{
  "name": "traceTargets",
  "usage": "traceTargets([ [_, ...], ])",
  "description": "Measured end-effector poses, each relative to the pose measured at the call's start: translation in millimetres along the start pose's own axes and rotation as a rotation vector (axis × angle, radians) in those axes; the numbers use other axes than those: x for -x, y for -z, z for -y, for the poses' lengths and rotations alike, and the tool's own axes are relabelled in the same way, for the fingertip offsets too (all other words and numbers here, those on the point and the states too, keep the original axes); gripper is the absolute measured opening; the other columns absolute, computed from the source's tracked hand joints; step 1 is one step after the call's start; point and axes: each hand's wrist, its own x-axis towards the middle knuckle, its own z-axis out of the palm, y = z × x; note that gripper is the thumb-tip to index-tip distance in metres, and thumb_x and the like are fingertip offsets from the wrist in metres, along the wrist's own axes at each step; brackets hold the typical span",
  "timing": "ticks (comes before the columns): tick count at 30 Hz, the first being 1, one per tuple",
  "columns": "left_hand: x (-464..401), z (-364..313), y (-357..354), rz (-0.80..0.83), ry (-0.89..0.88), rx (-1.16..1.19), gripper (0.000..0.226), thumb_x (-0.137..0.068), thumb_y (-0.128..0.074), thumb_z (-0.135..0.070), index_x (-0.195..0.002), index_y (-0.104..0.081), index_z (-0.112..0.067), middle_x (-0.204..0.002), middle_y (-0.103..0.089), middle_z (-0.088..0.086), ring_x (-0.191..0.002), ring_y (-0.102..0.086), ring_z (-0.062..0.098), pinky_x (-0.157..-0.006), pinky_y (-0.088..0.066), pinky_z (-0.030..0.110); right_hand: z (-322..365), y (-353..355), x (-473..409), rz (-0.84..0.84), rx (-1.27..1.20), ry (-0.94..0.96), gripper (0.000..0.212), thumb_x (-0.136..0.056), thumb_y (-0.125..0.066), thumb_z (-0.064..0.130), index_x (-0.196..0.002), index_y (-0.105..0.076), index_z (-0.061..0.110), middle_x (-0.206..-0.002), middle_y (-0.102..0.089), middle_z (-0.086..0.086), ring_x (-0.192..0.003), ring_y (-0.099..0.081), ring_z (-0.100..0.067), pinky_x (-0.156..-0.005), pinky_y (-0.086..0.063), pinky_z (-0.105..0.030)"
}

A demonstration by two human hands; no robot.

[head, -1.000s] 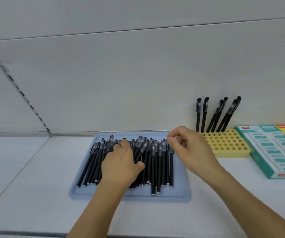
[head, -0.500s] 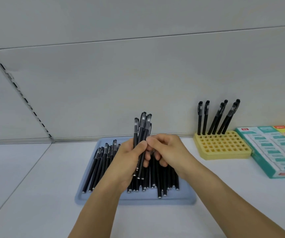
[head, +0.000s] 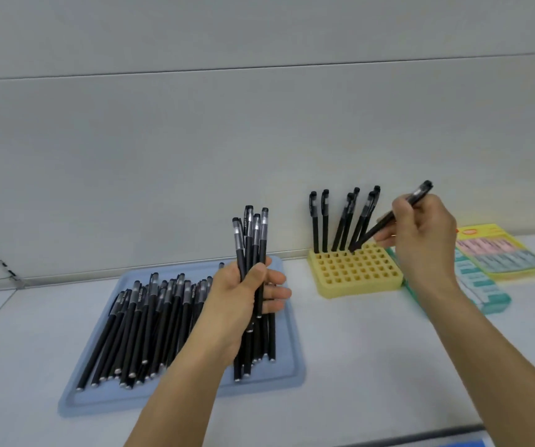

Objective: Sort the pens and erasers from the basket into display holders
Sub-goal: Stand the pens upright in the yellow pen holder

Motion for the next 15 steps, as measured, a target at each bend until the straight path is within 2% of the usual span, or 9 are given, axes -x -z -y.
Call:
traceTargets([
  [2,-1.7,1.4,-12.5,0.028,-0.001,0.009,0.019,-0.103,-0.045,-0.016,-0.111,-0.061,-0.008,-0.083,-0.074,0.006,-0.077,-0.072,0.024,-0.063,-0.057,0.027,-13.6,14.5,-19.8,-0.039,0.117,0.059,0.01,-0.096,-0.047,0.028,-0.09,-0.052,0.021,-0.064,-0.064,0.002,-0.058,-0.068,-0.015,-0.063,-0.06,-0.044],
  [5,-5.0,5.8,-25.5,0.06,-0.008,-0.01,0.02,-0.103,-0.044,-0.016,-0.112,-0.06,-0.008,-0.087,-0.074,0.007,-0.079,-0.073,0.025,-0.065,-0.056,0.028,-27.1,14.8,-34.7,0.049,0.224,0.066,0.011,-0.098,-0.047,0.023,-0.092,-0.053,0.017,-0.072,-0.066,0.003,-0.064,-0.069,-0.016,-0.07,-0.059,-0.049],
  [10,-9.3,9.9,-36.2,0.068,-0.008,-0.025,0.02,-0.104,-0.044,-0.016,-0.111,-0.061,-0.011,-0.091,-0.075,0.009,-0.081,-0.073,0.026,-0.066,-0.055,0.029,-38.4,7.5,-43.9,0.151,0.31,0.075,0.013,-0.099,-0.046,0.022,-0.096,-0.055,0.012,-0.084,-0.068,-0.003,-0.067,-0.068,-0.018,-0.073,-0.058,-0.049],
  [15,-10.7,12.1,-41.3,0.068,-0.003,-0.01,0.021,-0.104,-0.043,-0.015,-0.108,-0.063,-0.013,-0.091,-0.075,0.008,-0.08,-0.072,0.025,-0.064,-0.056,0.028,-31.6,3.9,-56.7,0.243,0.351,0.086,0.015,-0.099,-0.05,0.023,-0.097,-0.058,0.01,-0.083,-0.069,-0.006,-0.065,-0.069,-0.02,-0.075,-0.058,-0.048],
])
